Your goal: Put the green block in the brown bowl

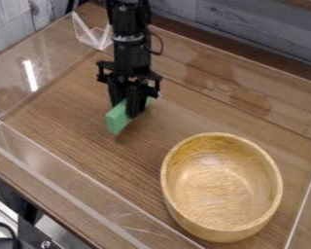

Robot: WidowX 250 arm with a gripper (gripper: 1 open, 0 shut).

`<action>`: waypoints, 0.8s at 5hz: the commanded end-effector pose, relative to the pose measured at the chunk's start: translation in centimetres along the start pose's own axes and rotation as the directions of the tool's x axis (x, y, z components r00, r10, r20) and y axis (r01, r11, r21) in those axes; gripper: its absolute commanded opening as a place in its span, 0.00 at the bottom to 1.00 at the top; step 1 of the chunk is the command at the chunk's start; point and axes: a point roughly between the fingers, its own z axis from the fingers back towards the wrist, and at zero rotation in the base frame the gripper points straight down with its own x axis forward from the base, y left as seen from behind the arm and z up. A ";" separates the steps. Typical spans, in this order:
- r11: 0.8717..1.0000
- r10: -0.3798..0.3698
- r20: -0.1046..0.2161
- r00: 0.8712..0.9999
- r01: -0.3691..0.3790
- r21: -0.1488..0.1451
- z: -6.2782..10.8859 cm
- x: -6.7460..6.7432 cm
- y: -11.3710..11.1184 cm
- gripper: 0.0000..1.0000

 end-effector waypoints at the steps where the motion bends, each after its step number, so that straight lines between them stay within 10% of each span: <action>1: 1.000 -0.024 0.080 0.996 0.023 0.011 3.9 0.0 -1.6 0.00; 4: 0.986 -0.166 0.115 0.979 0.166 0.008 8.1 -3.8 -12.5 0.00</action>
